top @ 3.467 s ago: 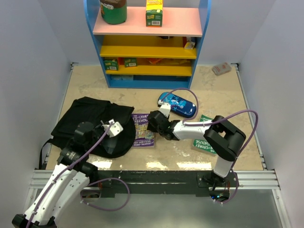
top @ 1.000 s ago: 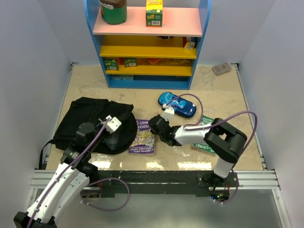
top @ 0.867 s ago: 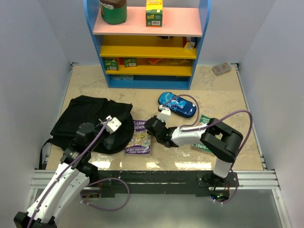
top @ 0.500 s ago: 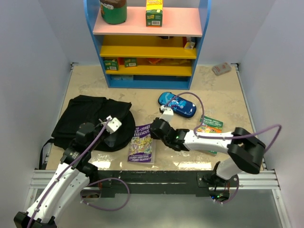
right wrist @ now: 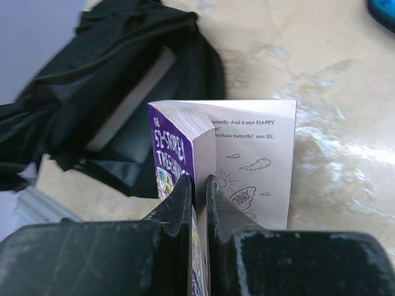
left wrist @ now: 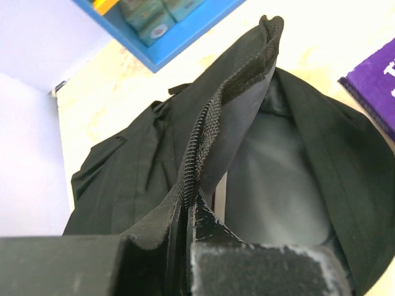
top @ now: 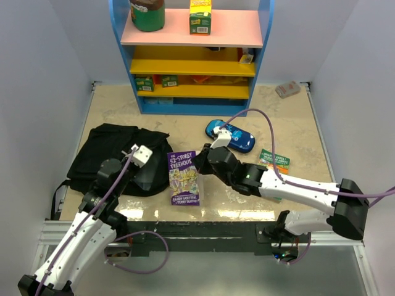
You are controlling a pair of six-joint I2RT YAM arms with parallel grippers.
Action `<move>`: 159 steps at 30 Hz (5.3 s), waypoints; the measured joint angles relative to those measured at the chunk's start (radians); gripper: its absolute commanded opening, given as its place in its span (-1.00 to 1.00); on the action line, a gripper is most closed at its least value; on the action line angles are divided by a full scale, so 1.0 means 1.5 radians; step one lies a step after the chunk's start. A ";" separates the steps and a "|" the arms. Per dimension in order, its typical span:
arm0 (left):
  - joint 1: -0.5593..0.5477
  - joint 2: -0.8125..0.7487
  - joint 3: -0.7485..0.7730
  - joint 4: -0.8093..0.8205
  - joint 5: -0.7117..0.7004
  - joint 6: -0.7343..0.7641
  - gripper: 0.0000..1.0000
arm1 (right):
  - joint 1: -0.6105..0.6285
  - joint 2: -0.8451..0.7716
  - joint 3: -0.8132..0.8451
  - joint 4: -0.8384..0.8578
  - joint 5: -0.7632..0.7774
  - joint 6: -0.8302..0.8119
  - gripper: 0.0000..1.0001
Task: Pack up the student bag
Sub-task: Pick up the book from the center of the board, then place the book in the student bag, then pick up the book from the center of the board.
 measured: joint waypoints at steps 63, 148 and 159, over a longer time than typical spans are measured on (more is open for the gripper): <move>0.000 -0.010 0.043 -0.113 0.179 0.037 -1.00 | -0.091 0.532 0.338 0.219 -0.051 0.162 0.65; 0.001 -0.011 0.061 -0.110 0.166 0.052 -1.00 | -0.327 0.195 0.175 -0.509 0.142 0.152 0.92; 0.001 -0.011 0.061 -0.111 0.167 0.051 -1.00 | -0.399 0.195 0.100 -0.561 0.161 0.120 0.81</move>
